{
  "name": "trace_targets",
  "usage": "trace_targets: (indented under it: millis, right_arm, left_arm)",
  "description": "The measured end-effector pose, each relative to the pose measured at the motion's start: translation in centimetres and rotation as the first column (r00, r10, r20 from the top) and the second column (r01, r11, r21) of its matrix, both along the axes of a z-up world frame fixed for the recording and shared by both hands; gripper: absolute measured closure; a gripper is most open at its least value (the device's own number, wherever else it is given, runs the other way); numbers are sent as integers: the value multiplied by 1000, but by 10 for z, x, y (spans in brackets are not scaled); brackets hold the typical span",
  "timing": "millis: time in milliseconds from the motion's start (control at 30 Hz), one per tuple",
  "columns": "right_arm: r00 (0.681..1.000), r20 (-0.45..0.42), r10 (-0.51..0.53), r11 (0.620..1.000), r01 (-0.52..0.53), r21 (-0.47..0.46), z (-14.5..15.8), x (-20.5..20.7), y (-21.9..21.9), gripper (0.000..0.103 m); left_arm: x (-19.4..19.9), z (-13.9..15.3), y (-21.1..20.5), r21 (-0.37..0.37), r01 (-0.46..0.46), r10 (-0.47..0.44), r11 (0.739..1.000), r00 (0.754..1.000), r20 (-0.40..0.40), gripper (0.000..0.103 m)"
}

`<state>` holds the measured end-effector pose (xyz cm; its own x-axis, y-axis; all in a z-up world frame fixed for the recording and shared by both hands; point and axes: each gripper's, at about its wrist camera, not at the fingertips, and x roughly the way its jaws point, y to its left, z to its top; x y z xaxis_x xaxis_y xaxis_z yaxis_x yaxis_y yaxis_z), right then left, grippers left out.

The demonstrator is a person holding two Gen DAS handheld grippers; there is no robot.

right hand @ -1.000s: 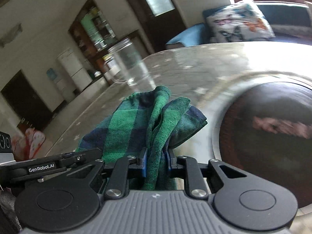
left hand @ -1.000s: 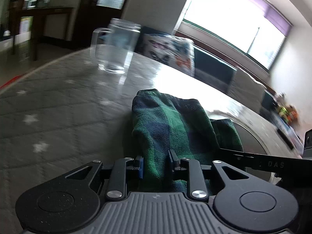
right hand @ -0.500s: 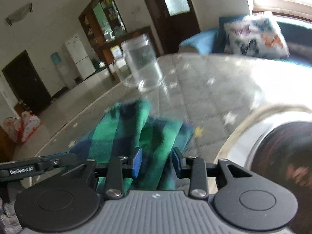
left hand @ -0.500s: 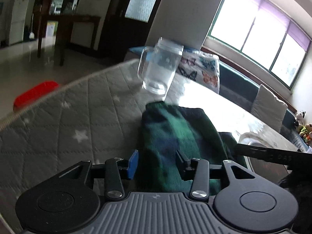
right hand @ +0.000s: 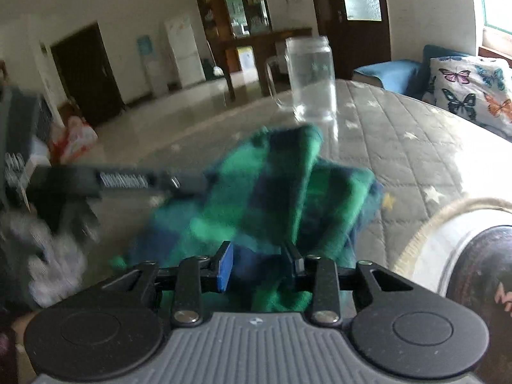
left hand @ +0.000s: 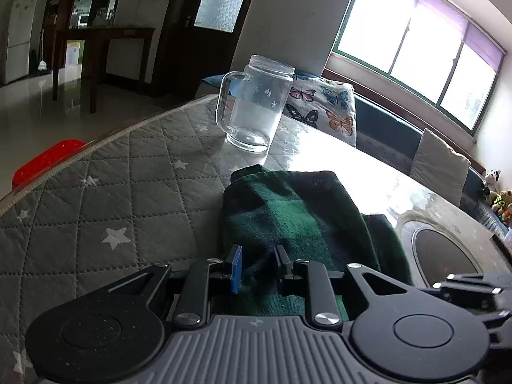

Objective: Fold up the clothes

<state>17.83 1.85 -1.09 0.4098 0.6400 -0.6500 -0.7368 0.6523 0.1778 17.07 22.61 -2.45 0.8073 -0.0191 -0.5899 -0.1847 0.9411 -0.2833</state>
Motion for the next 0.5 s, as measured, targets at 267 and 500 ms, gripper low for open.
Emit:
trace_targets:
  millis: [267, 500]
  right_arm:
    - [997, 81, 15, 1000, -16, 16, 11, -13, -6, 70]
    - [991, 107, 77, 997, -74, -34, -2, -21, 0, 70]
  left_arm:
    - [43, 16, -22, 91, 77, -75, 993, 997, -28, 80]
    - [93, 11, -48, 111, 162, -153, 981, 985, -82, 80]
